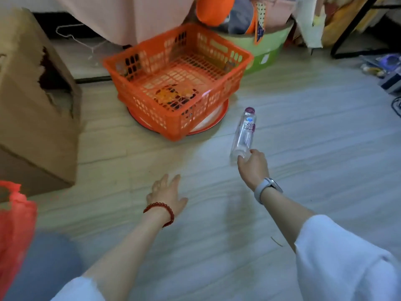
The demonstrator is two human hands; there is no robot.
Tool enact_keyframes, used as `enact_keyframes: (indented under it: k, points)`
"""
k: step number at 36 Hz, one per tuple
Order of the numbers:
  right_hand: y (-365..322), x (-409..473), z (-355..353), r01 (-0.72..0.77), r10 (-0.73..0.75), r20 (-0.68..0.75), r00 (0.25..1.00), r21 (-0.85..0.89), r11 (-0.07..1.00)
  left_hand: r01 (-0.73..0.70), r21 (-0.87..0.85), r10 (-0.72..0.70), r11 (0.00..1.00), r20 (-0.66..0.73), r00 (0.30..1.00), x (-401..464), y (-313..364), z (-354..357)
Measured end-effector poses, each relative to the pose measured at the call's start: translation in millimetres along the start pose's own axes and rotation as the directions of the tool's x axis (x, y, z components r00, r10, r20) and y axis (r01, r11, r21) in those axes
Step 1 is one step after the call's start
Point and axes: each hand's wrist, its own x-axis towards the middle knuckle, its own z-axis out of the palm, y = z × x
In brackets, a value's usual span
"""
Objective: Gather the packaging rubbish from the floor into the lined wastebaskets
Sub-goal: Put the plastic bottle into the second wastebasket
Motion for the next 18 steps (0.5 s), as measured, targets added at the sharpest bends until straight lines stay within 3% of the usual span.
enact_keyframes:
  k: [6, 13, 18]
  points:
    - [18, 67, 35, -0.005, 0.006, 0.017, 1.000, -0.049, 0.999, 0.047, 0.256, -0.081, 0.965, 0.123, 0.989, 31, 7, 59]
    - [21, 99, 58, -0.033, 0.035, 0.081, 0.996, -0.023, 0.999, 0.092, 0.233, -0.117, 0.968, 0.097, 0.988, 34, 6, 69]
    - [32, 86, 55, 0.060, -0.056, 0.113, 0.992, -0.029, 0.998, 0.092, 0.230, -0.115, 0.969, 0.086, 0.990, 32, 6, 67]
